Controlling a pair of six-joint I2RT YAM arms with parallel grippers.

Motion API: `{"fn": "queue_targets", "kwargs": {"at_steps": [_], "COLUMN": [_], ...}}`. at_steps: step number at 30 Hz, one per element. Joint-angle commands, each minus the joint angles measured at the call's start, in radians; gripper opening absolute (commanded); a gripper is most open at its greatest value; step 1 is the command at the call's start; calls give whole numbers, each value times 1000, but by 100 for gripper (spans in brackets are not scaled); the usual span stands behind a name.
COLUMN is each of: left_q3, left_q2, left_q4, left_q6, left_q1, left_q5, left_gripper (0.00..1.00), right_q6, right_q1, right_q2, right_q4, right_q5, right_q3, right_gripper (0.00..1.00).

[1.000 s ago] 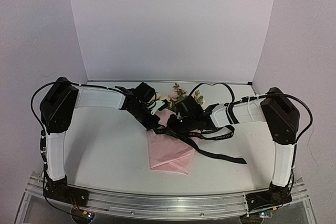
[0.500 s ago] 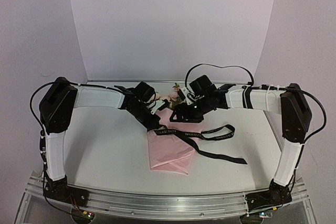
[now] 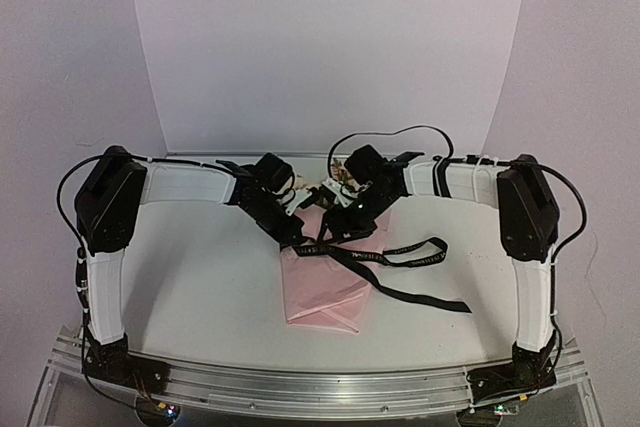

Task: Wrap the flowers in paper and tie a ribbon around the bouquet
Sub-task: Cross the ribbon over the folded bouquet.

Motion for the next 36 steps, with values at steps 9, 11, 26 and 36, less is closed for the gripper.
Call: {"fn": "queue_targets", "kwargs": {"at_steps": [9,11,26,36], "left_q3": [52,53,37,36], "left_q2": [-8,-6,-7,-9], "left_q4": [14,15,37,38], "left_q6": [-5,-7,-26,-30], "left_q1": [8,10,36,39], "left_q5": [37,40,78,82], "left_gripper": [0,0,0,0], "right_q6": [-49,-36,94,111], "right_q1": [11,11,10,10], "right_q2": [61,66,-53,-85], "right_q4": [-44,-16,277,278], "right_q5": [67,74,96,68], "right_q3": [68,57,-161,-179], "right_gripper": [65,63,62,57]}}
